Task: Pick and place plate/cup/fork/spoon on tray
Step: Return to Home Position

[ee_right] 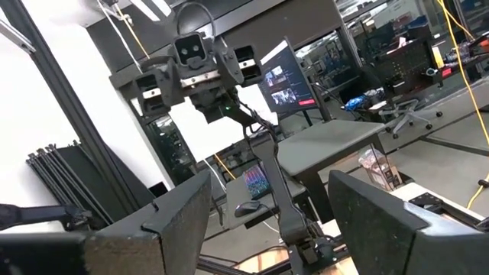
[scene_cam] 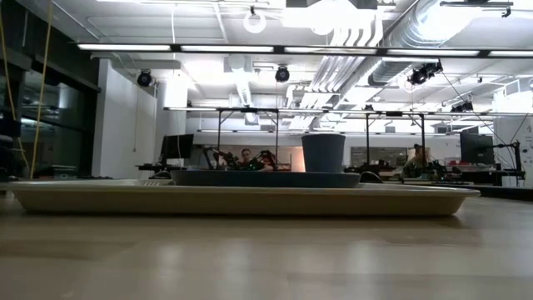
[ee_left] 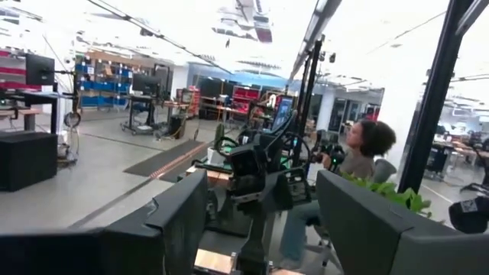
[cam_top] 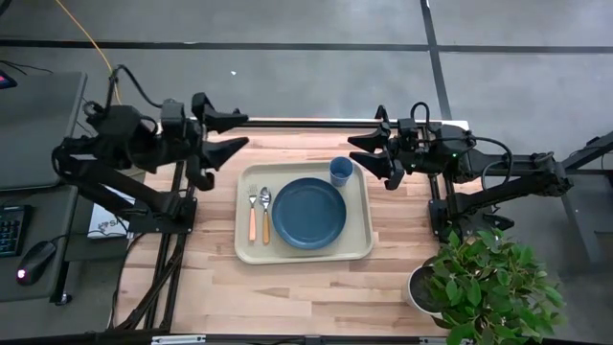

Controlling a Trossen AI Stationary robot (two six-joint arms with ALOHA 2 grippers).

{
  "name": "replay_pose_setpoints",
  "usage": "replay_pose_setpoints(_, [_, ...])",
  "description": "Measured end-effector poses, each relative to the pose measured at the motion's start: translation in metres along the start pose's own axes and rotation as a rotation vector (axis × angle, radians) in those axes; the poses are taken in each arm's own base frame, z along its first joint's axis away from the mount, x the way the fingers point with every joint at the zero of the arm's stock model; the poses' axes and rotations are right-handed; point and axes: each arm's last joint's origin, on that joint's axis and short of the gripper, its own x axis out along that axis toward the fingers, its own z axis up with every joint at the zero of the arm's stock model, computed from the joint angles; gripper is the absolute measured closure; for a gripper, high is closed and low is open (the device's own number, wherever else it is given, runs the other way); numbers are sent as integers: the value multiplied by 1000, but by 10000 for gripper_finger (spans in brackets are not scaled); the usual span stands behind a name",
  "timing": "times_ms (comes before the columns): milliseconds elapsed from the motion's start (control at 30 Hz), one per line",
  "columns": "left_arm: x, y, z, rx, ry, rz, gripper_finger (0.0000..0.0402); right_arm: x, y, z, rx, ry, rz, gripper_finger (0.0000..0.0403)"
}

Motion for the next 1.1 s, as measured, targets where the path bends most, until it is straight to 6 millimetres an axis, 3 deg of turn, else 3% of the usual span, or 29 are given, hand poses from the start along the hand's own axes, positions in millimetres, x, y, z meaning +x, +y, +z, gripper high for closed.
replay_pose_setpoints(467, [-49,23,-15,-82,-135,45,173,0,0,2,-31,-28,-7,148])
replay_pose_setpoints(667, [-65,28,-12,-67,-165,15,173,0,1,3,-56,-37,-3,148])
replay_pose_setpoints(1100, [-98,39,-16,43,-67,-43,173,-1,6,14,-119,-160,28,148])
